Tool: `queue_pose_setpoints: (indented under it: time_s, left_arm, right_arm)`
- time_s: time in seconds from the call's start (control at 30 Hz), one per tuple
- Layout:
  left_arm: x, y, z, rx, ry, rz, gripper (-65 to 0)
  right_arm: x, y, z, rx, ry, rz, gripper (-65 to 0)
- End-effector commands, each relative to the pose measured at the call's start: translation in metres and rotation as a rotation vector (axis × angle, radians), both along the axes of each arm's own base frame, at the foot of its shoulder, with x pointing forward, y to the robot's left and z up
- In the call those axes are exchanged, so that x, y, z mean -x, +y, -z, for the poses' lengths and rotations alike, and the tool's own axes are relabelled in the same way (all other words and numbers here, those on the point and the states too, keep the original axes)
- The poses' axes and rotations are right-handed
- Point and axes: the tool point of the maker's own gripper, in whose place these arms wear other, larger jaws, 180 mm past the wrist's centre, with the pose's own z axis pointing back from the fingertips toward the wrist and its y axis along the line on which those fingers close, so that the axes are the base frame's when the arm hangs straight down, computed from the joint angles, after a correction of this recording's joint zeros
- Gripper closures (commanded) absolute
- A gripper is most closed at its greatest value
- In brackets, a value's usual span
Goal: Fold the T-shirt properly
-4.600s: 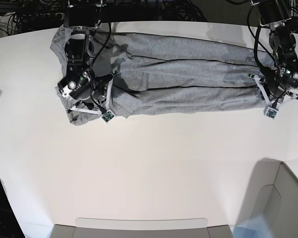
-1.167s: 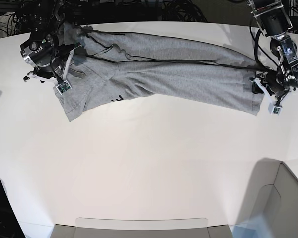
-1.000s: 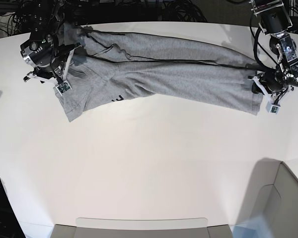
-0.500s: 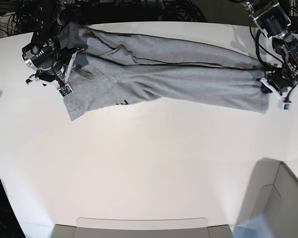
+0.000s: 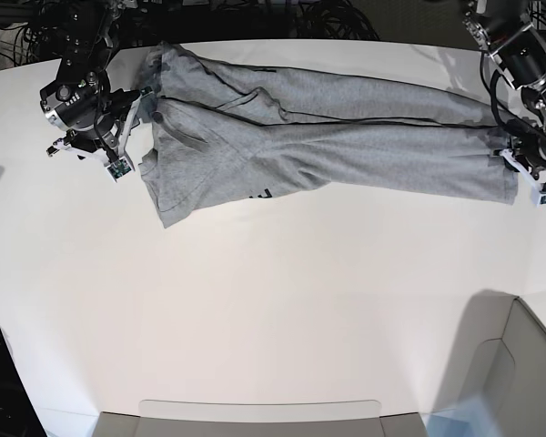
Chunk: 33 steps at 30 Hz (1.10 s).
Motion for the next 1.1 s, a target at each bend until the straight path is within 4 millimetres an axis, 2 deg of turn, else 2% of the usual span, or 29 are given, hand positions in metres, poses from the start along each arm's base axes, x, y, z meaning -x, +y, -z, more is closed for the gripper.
queue_pose_setpoints:
  time_s: [0.0, 0.13, 0.17, 0.27, 0.57, 0.7, 0.83, 1.07]
  left_arm:
    - [0.019, 0.018, -0.007, -0.088, 0.105, -0.011, 0.0]
    - [0.003, 0.023, -0.041, -0.187, 0.034, 0.022, 0.0]
    - [0.006, 0.021, -0.041, -0.192, 0.037, 0.023, 0.0]
    - [0.009, 0.027, -0.061, -0.23, 0.006, -0.013, 0.0]
    - [-0.005, 0.004, -0.108, -0.33, -0.078, 0.011, 0.0]
    - [-0.004, -0.009, -0.125, -0.359, -0.09, 0.006, 0.0]
    - [-0.012, -0.025, -0.13, -0.368, -0.122, 0.044, 0.0]
    - [-0.008, -0.048, -0.124, -0.368, -0.108, 0.11, 0.0]
  right_arm:
    - [-0.005, -0.002, -0.007, 0.012, -0.024, -0.012, -24.0]
    - [-0.008, -0.001, -0.008, 0.01, -0.032, -0.013, -24.0]
    - [-0.009, -0.002, -0.009, 0.013, -0.032, -0.011, -24.0]
    - [-0.011, -0.001, -0.01, 0.011, -0.036, -0.012, -24.0]
    - [-0.017, 0.004, -0.006, -0.009, -0.034, -0.003, -24.0]
    - [-0.017, 0.004, 0.0, -0.021, -0.016, -0.002, -24.0]
    - [-0.017, 0.004, 0.004, -0.027, -0.004, 0.0, -24.0]
    - [-0.019, 0.009, 0.004, -0.025, -0.004, -0.021, -24.0]
